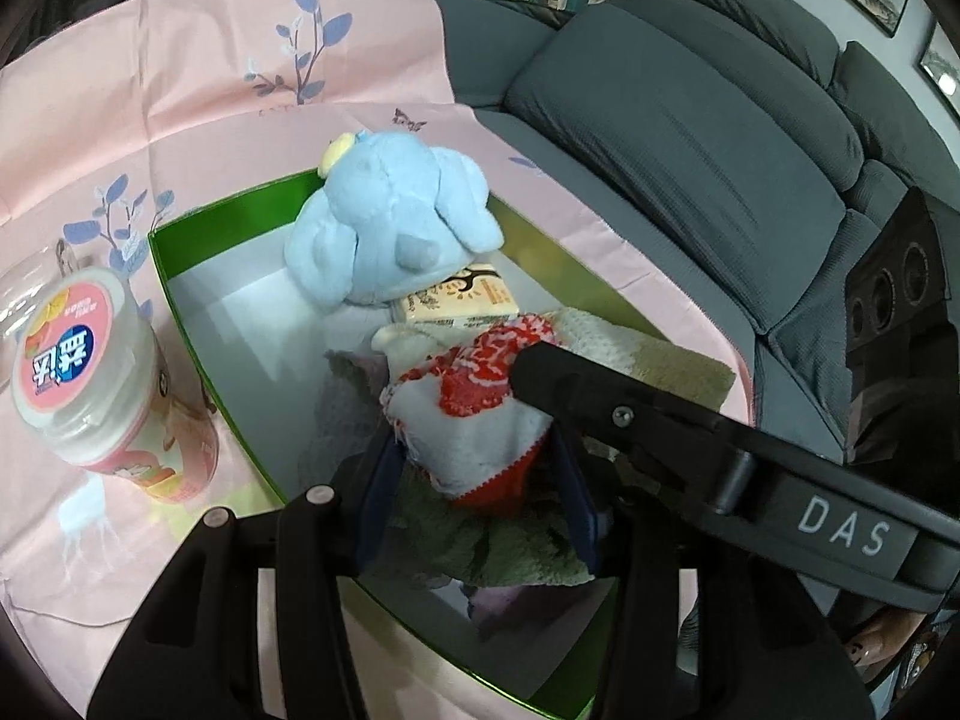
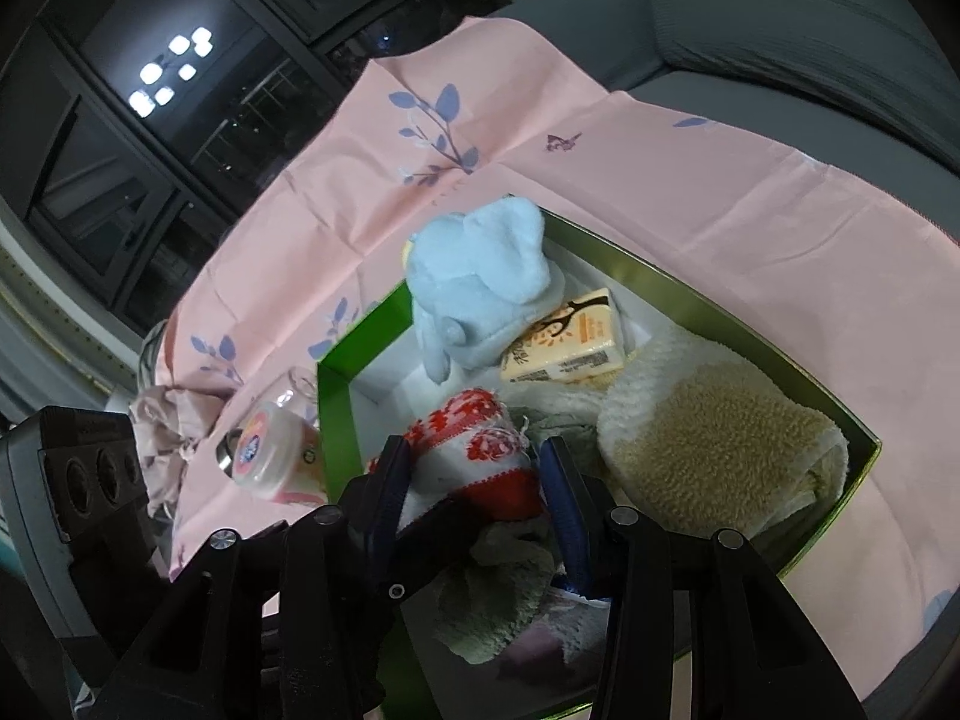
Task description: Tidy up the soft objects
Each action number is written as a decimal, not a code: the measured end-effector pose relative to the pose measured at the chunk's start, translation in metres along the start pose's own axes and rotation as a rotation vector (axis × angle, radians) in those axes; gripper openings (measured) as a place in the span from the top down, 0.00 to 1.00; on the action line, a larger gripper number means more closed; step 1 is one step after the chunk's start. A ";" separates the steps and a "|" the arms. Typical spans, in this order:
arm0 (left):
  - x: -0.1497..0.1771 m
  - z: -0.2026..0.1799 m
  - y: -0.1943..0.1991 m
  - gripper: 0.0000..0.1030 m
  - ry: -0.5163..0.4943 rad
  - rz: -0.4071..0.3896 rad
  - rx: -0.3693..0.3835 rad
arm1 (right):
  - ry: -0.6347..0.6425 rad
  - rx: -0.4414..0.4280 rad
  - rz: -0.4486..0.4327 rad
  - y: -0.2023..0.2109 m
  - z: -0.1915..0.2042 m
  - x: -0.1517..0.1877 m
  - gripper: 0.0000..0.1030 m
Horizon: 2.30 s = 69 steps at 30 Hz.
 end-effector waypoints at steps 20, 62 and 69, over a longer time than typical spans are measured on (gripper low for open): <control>0.003 -0.007 -0.013 0.42 -0.041 0.018 -0.096 | -0.009 0.049 0.019 -0.004 -0.002 0.004 0.49; 0.036 -0.002 0.106 0.01 0.034 -0.136 -0.137 | 0.158 0.241 -0.252 0.097 0.055 0.017 0.09; 0.043 -0.002 0.125 0.01 0.027 -0.166 -0.163 | 0.165 0.255 -0.256 0.108 0.070 0.030 0.09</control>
Point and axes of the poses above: each gripper's, at about its wrist camera, not at the fingertips, and y roughly against the way its jaws point, z to its left, x to its underside, the point moved 2 cm from there along -y, roughly the way its jaws point, and after that the axes turned 2 degrees about y, right-handed, at the moved point
